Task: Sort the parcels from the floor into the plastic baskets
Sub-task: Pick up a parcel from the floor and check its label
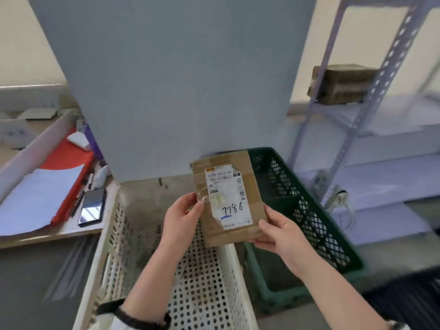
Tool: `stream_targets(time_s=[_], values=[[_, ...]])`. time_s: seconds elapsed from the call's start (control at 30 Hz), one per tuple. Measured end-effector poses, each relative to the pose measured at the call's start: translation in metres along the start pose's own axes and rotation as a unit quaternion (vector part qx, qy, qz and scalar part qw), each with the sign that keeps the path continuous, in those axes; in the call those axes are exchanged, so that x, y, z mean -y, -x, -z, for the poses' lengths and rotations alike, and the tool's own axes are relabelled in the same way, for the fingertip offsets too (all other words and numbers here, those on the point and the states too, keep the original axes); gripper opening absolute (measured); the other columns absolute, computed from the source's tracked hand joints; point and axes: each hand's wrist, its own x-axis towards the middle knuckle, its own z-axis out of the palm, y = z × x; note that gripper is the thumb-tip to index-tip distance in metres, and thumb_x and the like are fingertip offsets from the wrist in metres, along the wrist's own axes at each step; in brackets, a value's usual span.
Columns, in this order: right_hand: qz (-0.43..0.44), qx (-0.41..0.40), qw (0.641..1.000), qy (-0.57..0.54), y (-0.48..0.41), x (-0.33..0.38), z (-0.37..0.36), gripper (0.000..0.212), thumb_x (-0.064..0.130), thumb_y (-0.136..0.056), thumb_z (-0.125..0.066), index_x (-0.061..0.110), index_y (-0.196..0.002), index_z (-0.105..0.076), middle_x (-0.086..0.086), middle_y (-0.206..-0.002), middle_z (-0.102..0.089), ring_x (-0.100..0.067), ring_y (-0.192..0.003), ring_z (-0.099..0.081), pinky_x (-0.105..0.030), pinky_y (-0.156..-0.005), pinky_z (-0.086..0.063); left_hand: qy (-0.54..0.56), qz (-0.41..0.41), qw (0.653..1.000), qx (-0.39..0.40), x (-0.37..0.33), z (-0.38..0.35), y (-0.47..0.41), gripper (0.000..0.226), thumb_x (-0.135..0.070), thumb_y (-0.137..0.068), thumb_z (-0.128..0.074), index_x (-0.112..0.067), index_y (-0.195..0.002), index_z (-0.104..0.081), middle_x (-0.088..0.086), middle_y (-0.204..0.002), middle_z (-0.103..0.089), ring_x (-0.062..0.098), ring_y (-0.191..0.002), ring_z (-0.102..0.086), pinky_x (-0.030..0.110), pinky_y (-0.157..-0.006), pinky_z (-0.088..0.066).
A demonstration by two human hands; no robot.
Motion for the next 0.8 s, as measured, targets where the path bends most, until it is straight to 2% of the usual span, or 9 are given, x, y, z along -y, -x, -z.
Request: stream_targets(time_s=[0.07,0.23,0.33,0.4,0.47,0.57,0.63,0.73,0.8], values=[[-0.026,-0.044,0.999,0.010,-0.005,-0.010,0.022,0.043,0.011,-0.098,-0.047,0.039,-0.130,-0.051,0.001,-0.102,-0.073,-0.021,-0.085,-0.072,-0.028,-0.067,-0.056,-0.013,0.019,0.999,0.029,0.013,-0.028,-0.011,0.018,-0.023,-0.092,-0.058,-0.041,-0.095,-0.061,-0.032,-0.083,-0.066,-0.015,-0.079,-0.061,0.003,-0.055,-0.044],[-0.095,-0.094,0.991,0.026,-0.016,-0.041,0.077,0.042,0.014,-0.098,-0.047,0.034,-0.135,-0.049,-0.003,-0.109,-0.069,-0.024,-0.087,-0.071,-0.032,-0.073,-0.056,-0.039,0.110,0.988,0.106,0.055,-0.098,-0.036,0.020,-0.022,-0.093,-0.057,-0.022,-0.111,-0.063,-0.010,-0.103,-0.069,0.004,-0.091,-0.064,0.018,-0.070,-0.051],[-0.139,-0.101,0.985,0.031,-0.038,-0.061,0.111,0.041,0.015,-0.098,-0.048,0.033,-0.135,-0.049,-0.003,-0.109,-0.068,-0.025,-0.087,-0.071,-0.032,-0.071,-0.056,-0.087,0.136,0.978,0.134,0.081,-0.138,-0.052,0.018,-0.023,-0.093,-0.056,-0.022,-0.110,-0.061,-0.011,-0.099,-0.066,0.003,-0.088,-0.062,0.018,-0.064,-0.048],[-0.174,-0.090,0.980,0.026,-0.059,-0.072,0.129,0.042,0.015,-0.098,-0.048,0.032,-0.137,-0.047,-0.006,-0.111,-0.067,-0.028,-0.089,-0.070,-0.034,-0.071,-0.055,-0.118,0.155,0.972,0.134,0.097,-0.158,-0.062,0.020,-0.025,-0.092,-0.057,-0.020,-0.112,-0.061,-0.011,-0.097,-0.065,0.005,-0.089,-0.061,0.023,-0.071,-0.052],[-0.212,-0.066,0.975,0.018,-0.080,-0.082,0.143,0.044,0.015,-0.098,-0.048,0.030,-0.139,-0.044,-0.009,-0.115,-0.065,-0.031,-0.092,-0.069,-0.036,-0.071,-0.055,-0.182,0.162,0.961,0.131,0.112,-0.173,-0.074,0.017,-0.028,-0.092,-0.056,-0.021,-0.105,-0.063,-0.007,-0.098,-0.066,0.011,-0.089,-0.063,0.032,-0.080,-0.055],[-0.255,-0.034,0.966,0.025,-0.109,-0.099,0.158,0.046,0.013,-0.097,-0.049,0.028,-0.140,-0.042,-0.011,-0.121,-0.061,-0.033,-0.091,-0.069,-0.036,-0.069,-0.056,-0.291,0.158,0.934,0.133,0.134,-0.187,-0.089,0.013,-0.032,-0.093,-0.053,-0.023,-0.090,-0.062,-0.004,-0.089,-0.066,0.014,-0.078,-0.062,0.027,-0.067,-0.051],[-0.267,-0.018,0.963,0.026,-0.126,-0.109,0.163,0.046,0.012,-0.097,-0.049,0.027,-0.140,-0.043,-0.008,-0.119,-0.062,-0.031,-0.089,-0.070,-0.036,-0.068,-0.056,-0.354,0.147,0.915,0.129,0.144,-0.192,-0.097,0.013,-0.033,-0.093,-0.053,-0.024,-0.087,-0.060,-0.002,-0.091,-0.067,0.015,-0.084,-0.062,0.024,-0.068,-0.046],[-0.280,0.000,0.959,0.035,-0.148,-0.125,0.167,0.045,0.010,-0.097,-0.049,0.025,-0.139,-0.044,-0.005,-0.118,-0.063,-0.028,-0.090,-0.069,-0.037,-0.072,-0.056,-0.376,0.141,0.911,0.095,0.156,-0.201,-0.104,0.026,-0.032,-0.092,-0.055,-0.019,-0.114,-0.061,0.001,-0.107,-0.068,0.019,-0.098,-0.063,0.029,-0.081,-0.049],[-0.285,-0.001,0.958,0.026,-0.159,-0.136,0.168,0.045,0.006,-0.096,-0.049,0.022,-0.138,-0.045,-0.008,-0.120,-0.062,-0.030,-0.096,-0.067,-0.041,-0.079,-0.056,-0.425,0.128,0.891,0.093,0.158,-0.206,-0.104,0.041,-0.033,-0.094,-0.051,-0.019,-0.133,-0.048,0.001,-0.111,-0.067,0.021,-0.098,-0.063,0.033,-0.078,-0.052]])
